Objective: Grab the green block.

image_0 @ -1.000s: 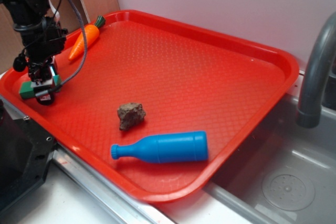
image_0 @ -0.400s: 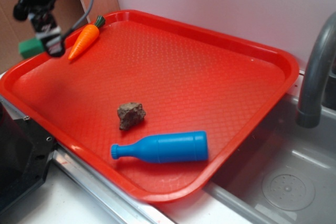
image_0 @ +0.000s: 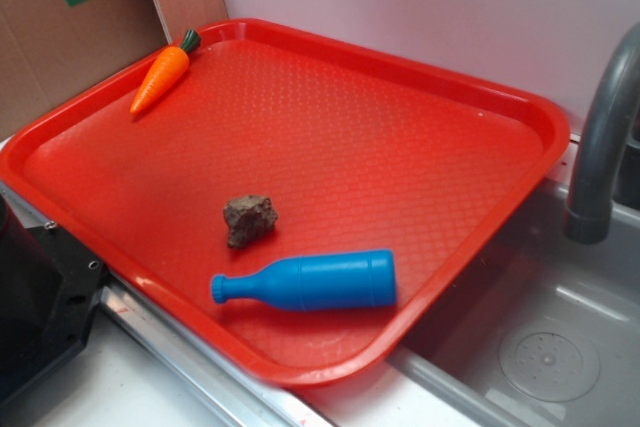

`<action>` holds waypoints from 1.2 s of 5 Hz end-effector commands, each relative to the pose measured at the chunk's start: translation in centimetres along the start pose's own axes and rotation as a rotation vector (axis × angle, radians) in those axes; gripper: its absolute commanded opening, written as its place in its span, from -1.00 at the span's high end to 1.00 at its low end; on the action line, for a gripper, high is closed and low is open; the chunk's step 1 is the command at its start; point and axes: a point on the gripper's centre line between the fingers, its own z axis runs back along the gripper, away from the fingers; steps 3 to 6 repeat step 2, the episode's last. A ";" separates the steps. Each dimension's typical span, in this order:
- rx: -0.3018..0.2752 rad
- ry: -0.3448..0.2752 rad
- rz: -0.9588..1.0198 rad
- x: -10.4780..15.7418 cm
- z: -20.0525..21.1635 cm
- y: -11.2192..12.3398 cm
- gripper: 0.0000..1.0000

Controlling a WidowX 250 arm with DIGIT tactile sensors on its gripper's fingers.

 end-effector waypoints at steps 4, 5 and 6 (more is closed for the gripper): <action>-0.077 -0.074 0.094 2.5 6.6 -1.6 1.00; -0.077 -0.074 0.094 2.5 6.6 -1.6 1.00; -0.077 -0.074 0.094 2.5 6.6 -1.6 1.00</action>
